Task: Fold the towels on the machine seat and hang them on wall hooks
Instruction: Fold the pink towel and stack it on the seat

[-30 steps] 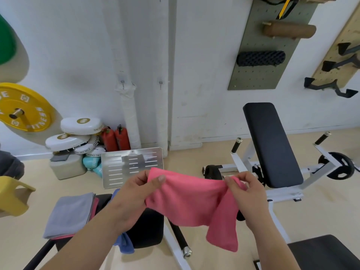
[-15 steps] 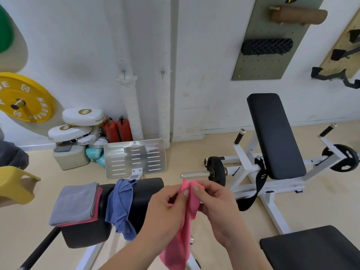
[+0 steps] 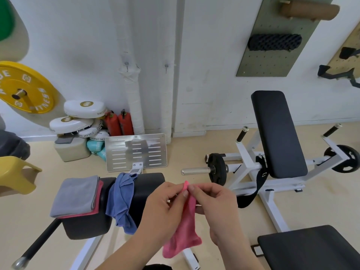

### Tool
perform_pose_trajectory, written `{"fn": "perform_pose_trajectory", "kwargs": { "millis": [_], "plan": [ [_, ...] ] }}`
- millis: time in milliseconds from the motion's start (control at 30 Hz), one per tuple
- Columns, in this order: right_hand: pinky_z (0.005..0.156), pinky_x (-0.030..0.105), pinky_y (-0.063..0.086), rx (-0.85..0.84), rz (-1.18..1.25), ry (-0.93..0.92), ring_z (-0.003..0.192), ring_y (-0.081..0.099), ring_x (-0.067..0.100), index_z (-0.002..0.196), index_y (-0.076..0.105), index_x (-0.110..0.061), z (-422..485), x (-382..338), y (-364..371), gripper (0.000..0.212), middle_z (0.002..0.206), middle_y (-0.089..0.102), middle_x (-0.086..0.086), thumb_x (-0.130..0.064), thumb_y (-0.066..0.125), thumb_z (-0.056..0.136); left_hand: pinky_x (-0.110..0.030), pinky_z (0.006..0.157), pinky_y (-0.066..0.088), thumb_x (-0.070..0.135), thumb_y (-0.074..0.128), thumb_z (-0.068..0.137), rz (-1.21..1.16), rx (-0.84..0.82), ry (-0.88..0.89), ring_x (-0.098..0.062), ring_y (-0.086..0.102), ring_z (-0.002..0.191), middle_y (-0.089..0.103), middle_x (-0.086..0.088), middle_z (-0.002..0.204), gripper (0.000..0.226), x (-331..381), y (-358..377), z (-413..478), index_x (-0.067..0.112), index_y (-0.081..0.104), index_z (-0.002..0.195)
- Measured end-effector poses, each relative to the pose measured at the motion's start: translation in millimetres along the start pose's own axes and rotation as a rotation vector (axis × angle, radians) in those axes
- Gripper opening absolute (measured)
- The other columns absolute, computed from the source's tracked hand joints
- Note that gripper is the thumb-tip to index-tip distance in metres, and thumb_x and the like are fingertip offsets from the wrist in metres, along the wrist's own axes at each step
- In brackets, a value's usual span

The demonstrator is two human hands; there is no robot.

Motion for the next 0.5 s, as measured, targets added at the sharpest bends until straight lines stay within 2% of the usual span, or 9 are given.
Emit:
{"fn": "perform_pose_trajectory", "kwargs": {
  "millis": [100,200,267,400,500],
  "plan": [
    [0.074,0.042,0.065,-0.027,-0.001,-0.001,0.088,0.077,0.031,0.083,0.083,-0.012,-2.7,-0.8,6.1,0.017,0.086,0.079,0.013,-0.011,0.071,0.094,-0.020,0.073,0.052,0.019,0.065,0.099,0.026,-0.024,0.018,-0.010,0.067,0.084,0.065,0.012,0.086,0.030,-1.6,5.8,-1.1,0.045,0.077,0.104],
    [0.075,0.040,0.065,-0.016,-0.018,-0.012,0.088,0.078,0.029,0.082,0.082,-0.014,-5.2,-2.7,7.9,0.024,0.086,0.080,0.010,-0.006,0.066,0.097,-0.024,0.073,0.054,0.026,0.066,0.097,0.010,-0.010,0.015,-0.012,0.067,0.083,0.066,0.009,0.085,0.023,-1.6,4.9,-0.5,0.047,0.075,0.101],
    [0.076,0.045,0.066,0.018,-0.029,-0.028,0.086,0.077,0.031,0.079,0.081,-0.013,-5.7,-2.5,7.7,0.023,0.082,0.079,0.010,-0.005,0.066,0.095,-0.023,0.072,0.053,0.040,0.065,0.091,-0.015,-0.017,0.008,-0.013,0.067,0.080,0.067,0.007,0.082,0.012,0.6,4.0,-0.2,0.044,0.074,0.097],
    [0.082,0.054,0.063,0.020,-0.054,-0.050,0.084,0.076,0.030,0.077,0.080,-0.016,-7.7,-4.1,10.2,0.020,0.079,0.079,0.008,-0.012,0.070,0.094,-0.030,0.073,0.054,0.024,0.062,0.100,-0.019,-0.033,-0.004,-0.014,0.067,0.079,0.066,0.006,0.081,0.022,-3.7,5.8,1.4,0.037,0.077,0.091],
    [0.087,0.056,0.061,-0.009,-0.089,-0.049,0.089,0.076,0.028,0.081,0.082,-0.020,-7.0,-5.2,7.2,0.027,0.084,0.080,0.006,-0.007,0.063,0.095,-0.034,0.069,0.054,0.036,0.061,0.098,0.038,-0.070,0.047,-0.015,0.062,0.074,0.060,0.007,0.079,0.018,-3.2,6.3,1.2,0.032,0.074,0.087]
  ]
}}
Point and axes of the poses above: each hand's wrist, its own z-axis towards the middle knuckle, its own y-axis out of the palm, x = y × z, the point moved 2 cm from there along z, towards the middle knuckle
